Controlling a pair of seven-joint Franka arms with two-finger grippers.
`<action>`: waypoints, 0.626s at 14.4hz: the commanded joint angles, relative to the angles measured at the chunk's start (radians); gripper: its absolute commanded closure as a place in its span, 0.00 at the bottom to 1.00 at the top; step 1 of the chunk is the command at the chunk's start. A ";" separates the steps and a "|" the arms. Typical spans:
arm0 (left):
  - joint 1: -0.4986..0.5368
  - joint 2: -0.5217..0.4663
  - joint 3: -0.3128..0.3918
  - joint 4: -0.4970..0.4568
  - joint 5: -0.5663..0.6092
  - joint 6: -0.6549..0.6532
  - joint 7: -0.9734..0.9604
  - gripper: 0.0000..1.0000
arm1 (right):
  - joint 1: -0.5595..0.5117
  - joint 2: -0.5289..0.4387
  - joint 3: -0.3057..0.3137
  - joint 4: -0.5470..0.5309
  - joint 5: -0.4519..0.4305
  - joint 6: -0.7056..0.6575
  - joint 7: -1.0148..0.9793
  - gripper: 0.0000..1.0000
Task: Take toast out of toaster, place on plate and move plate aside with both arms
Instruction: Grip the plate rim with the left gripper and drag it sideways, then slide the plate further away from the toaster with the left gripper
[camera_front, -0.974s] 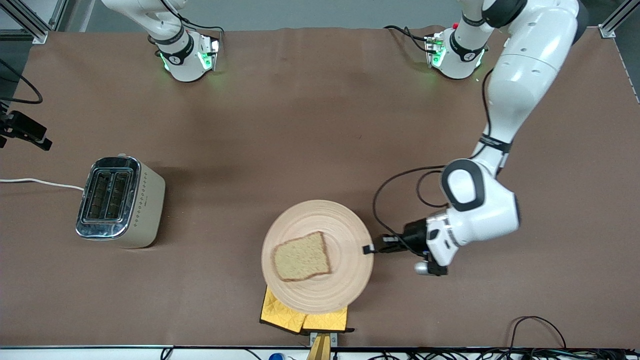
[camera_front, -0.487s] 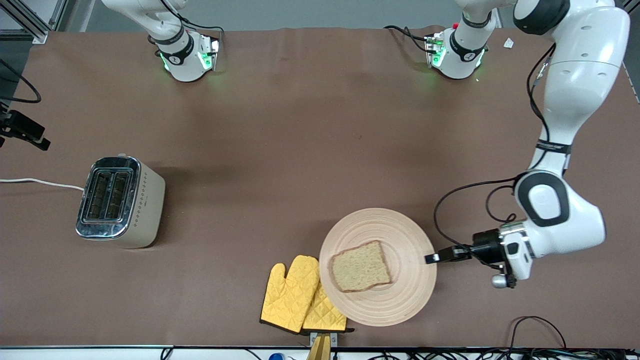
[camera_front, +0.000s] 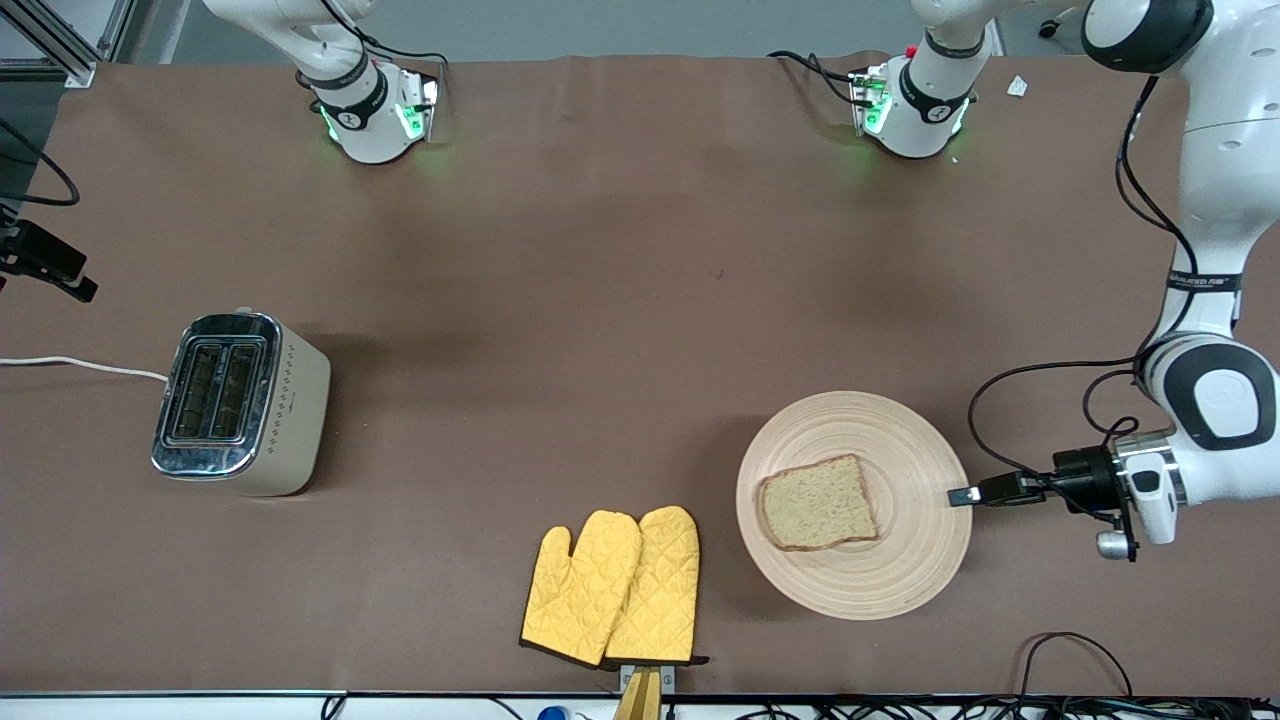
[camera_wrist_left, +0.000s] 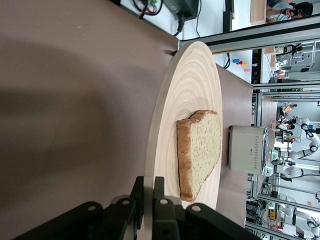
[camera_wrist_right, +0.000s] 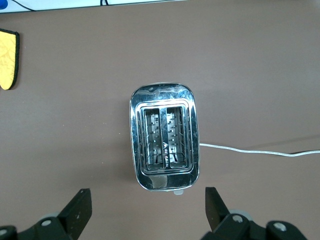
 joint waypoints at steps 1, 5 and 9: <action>0.063 -0.014 -0.017 -0.057 -0.006 -0.029 0.090 1.00 | -0.023 -0.017 0.013 -0.007 -0.001 0.008 -0.011 0.00; 0.153 0.003 -0.017 -0.136 -0.006 -0.037 0.208 1.00 | -0.026 -0.016 0.013 -0.006 -0.003 0.019 -0.011 0.00; 0.227 0.054 -0.004 -0.140 0.040 -0.058 0.268 1.00 | -0.021 -0.016 0.014 -0.007 -0.014 0.011 -0.011 0.00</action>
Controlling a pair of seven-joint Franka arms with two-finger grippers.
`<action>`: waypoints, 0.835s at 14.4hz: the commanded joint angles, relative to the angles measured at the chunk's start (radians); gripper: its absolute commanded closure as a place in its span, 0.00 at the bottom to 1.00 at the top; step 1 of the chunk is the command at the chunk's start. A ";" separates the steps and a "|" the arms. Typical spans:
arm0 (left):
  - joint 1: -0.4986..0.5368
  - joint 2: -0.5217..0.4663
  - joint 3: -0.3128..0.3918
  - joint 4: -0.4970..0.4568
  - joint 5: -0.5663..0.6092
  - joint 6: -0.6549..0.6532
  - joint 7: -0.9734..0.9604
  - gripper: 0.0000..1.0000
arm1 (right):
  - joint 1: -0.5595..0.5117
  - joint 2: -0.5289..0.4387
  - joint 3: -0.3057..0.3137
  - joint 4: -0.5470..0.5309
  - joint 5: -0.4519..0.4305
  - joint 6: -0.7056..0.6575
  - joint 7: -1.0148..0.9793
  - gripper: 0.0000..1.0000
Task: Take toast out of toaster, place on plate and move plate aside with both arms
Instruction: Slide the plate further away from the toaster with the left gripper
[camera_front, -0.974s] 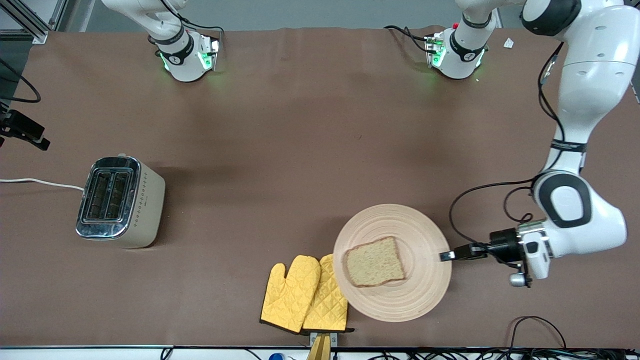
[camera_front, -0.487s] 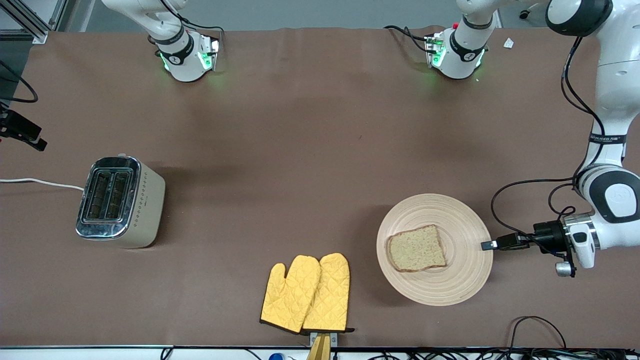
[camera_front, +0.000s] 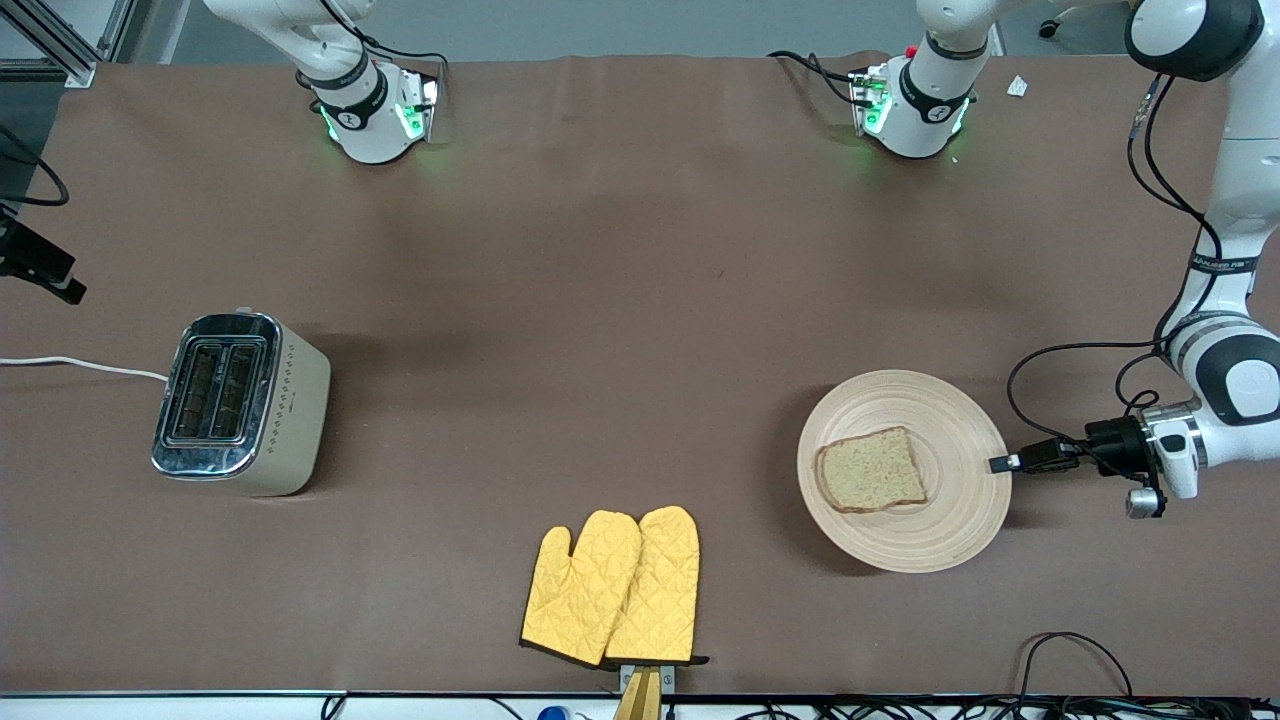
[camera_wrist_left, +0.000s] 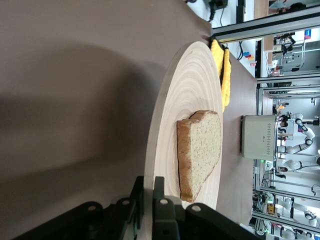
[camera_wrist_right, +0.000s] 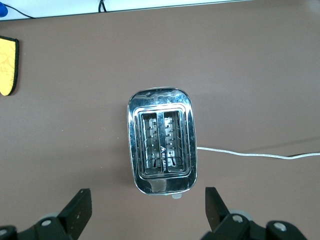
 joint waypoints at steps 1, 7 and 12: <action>0.058 0.014 -0.007 0.005 0.040 -0.037 0.030 1.00 | -0.013 -0.016 0.016 -0.011 -0.015 -0.002 -0.011 0.00; 0.118 0.058 -0.004 0.003 0.115 -0.050 0.045 0.94 | -0.016 -0.016 0.016 -0.009 -0.014 0.016 -0.009 0.00; 0.109 0.054 -0.004 0.032 0.222 -0.050 0.036 0.00 | -0.018 -0.016 0.016 -0.011 -0.009 0.021 -0.008 0.00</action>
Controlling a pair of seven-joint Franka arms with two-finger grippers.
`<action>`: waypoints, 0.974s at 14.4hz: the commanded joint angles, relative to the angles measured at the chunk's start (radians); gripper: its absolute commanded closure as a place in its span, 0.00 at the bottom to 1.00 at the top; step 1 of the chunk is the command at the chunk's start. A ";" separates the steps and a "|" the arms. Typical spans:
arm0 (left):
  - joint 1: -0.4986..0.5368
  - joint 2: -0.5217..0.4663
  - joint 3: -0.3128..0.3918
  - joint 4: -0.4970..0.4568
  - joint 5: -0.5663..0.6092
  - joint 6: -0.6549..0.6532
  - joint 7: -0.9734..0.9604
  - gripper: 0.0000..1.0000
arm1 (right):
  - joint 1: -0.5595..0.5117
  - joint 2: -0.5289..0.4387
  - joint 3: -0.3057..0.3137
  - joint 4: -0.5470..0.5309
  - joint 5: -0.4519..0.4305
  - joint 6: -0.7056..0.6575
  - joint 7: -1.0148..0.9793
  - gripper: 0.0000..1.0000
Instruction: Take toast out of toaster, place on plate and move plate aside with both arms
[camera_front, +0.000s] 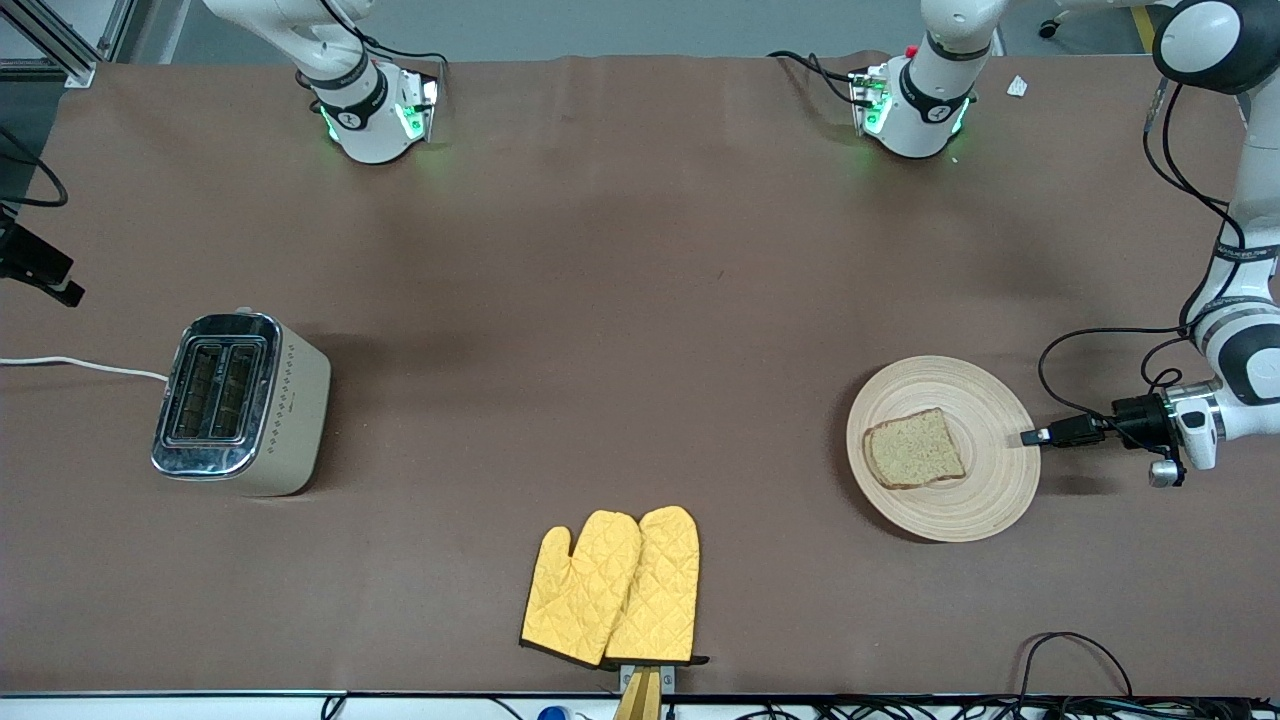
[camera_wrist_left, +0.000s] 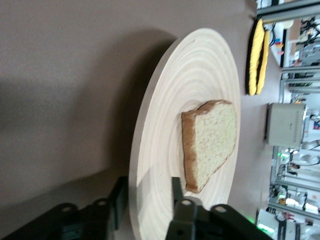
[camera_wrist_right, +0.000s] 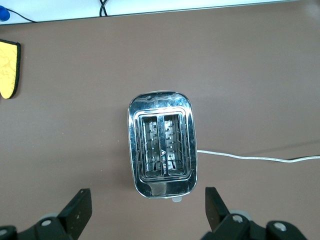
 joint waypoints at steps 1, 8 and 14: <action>-0.006 -0.009 -0.008 0.072 0.115 -0.024 -0.007 0.00 | -0.018 -0.015 0.015 -0.011 -0.009 0.007 -0.007 0.00; -0.068 -0.143 -0.024 0.183 0.373 -0.024 -0.128 0.00 | -0.018 -0.015 0.015 -0.011 -0.005 0.007 -0.007 0.00; -0.268 -0.362 -0.037 0.172 0.552 -0.027 -0.494 0.00 | -0.018 -0.015 0.015 -0.011 -0.005 0.010 -0.007 0.00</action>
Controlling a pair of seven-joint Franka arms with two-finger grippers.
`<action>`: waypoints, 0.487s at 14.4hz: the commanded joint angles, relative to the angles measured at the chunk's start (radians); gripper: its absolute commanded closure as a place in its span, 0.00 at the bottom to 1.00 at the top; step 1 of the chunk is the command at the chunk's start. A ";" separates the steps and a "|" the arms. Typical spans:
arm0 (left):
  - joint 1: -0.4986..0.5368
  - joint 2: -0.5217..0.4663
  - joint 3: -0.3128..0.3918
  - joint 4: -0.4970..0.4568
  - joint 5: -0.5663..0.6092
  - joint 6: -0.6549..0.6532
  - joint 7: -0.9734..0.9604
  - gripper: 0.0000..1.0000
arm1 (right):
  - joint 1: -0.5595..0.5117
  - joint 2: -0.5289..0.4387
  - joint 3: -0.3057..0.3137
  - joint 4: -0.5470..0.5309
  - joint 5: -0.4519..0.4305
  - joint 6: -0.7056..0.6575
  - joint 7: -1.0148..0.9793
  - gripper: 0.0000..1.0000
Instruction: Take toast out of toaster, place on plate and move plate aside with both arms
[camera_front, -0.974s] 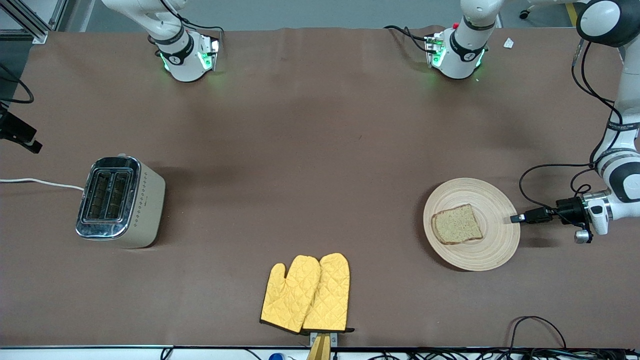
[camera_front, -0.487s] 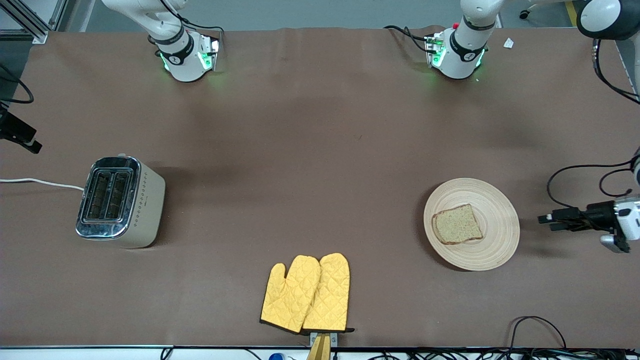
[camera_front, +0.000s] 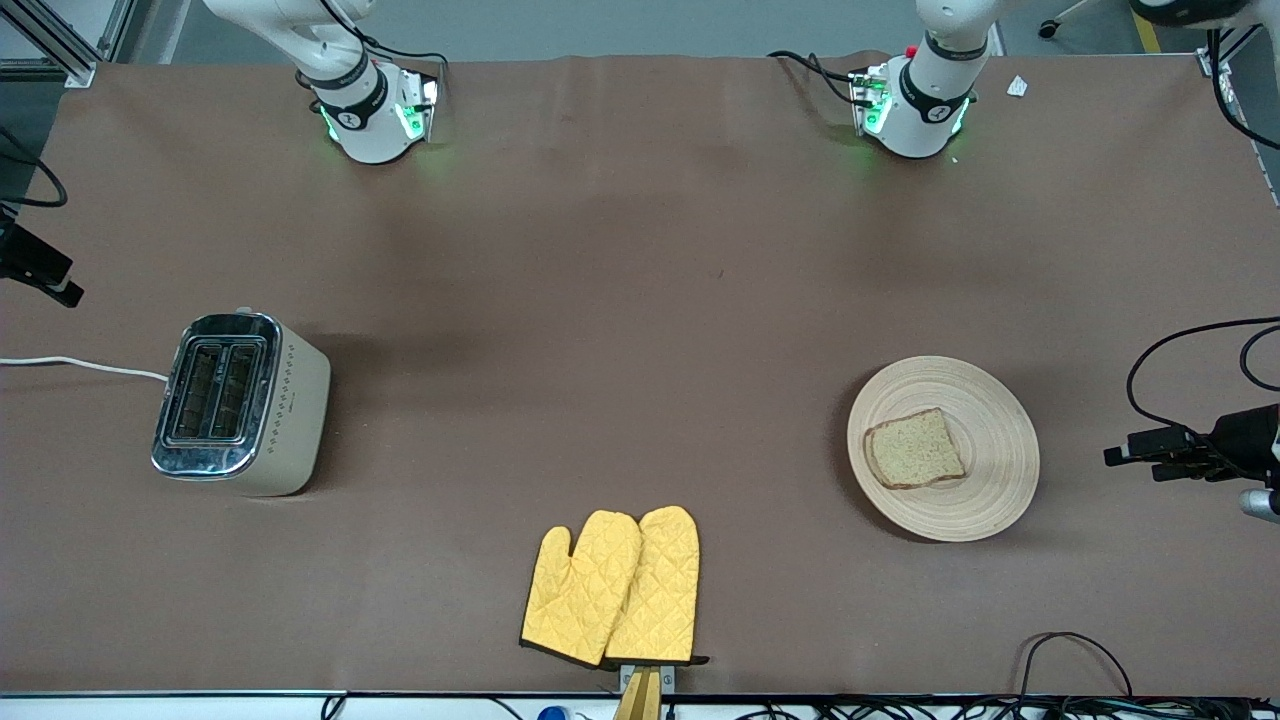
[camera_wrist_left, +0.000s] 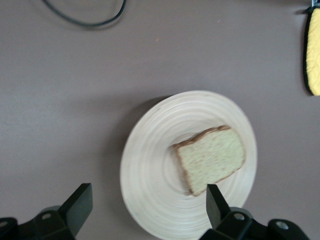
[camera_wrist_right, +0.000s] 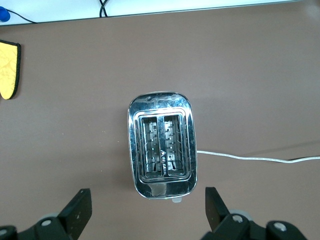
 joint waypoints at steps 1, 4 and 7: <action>-0.093 -0.099 0.006 -0.031 0.080 -0.025 -0.167 0.00 | -0.018 -0.015 0.015 -0.011 -0.005 0.007 -0.007 0.00; -0.181 -0.165 0.006 -0.031 0.161 -0.106 -0.330 0.00 | -0.016 -0.015 0.015 -0.011 -0.005 0.010 -0.007 0.00; -0.244 -0.236 0.006 -0.030 0.218 -0.180 -0.433 0.00 | -0.016 -0.015 0.015 -0.011 -0.005 0.012 -0.007 0.00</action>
